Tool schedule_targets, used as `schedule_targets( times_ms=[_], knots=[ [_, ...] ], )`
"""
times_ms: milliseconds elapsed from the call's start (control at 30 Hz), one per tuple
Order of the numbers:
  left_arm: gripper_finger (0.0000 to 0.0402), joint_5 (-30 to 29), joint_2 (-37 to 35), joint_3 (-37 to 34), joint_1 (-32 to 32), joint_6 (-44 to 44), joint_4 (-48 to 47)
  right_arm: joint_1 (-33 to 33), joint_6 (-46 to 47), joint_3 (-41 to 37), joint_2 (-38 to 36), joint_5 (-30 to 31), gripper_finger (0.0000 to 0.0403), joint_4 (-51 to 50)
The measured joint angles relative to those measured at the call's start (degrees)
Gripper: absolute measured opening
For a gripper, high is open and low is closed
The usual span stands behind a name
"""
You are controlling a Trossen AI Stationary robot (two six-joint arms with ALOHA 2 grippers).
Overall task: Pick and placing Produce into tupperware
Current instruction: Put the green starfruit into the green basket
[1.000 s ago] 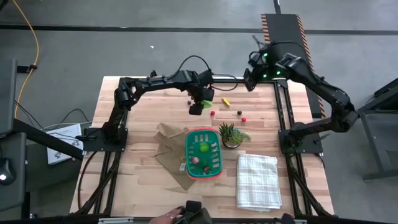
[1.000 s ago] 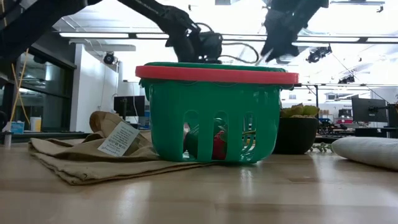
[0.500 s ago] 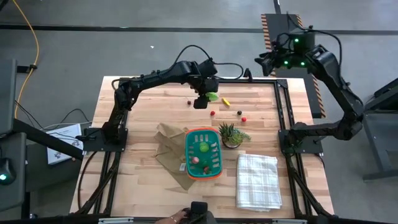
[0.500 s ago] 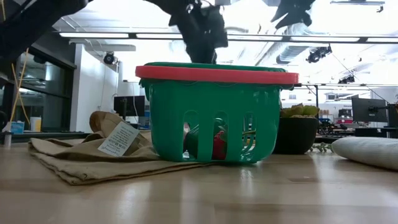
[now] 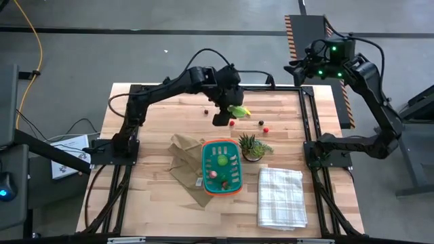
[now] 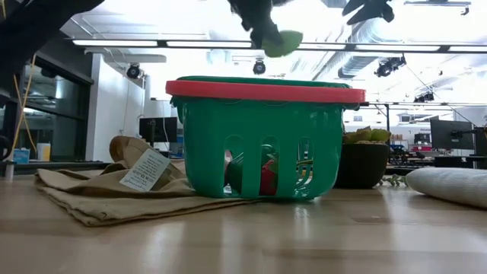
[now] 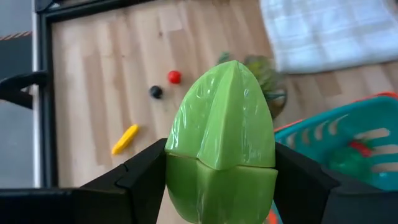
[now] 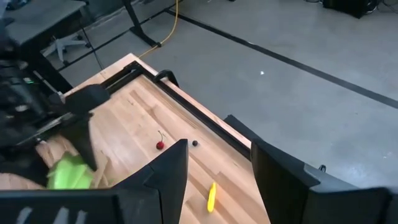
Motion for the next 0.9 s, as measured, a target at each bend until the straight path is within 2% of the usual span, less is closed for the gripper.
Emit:
schedule_targets(
  times_ms=[367,667,900],
  knots=[
    [0.0234,-2.01,-1.18,-0.80,-8.26,-5.16,-13.34,0.04,6.36,-0.04,-1.32,-3.27,0.0167,-0.69],
    [0.0234,-2.21,-1.08,-1.71,-14.67,-13.29,-13.23,0.04,7.54,-0.04,-1.32,-4.22,0.0167,-5.72],
    [0.0234,-3.15,-1.08,-1.71,-18.15,-24.56,-13.23,0.04,6.24,-0.04,-1.32,-4.19,0.0167,-13.87]
  ],
)
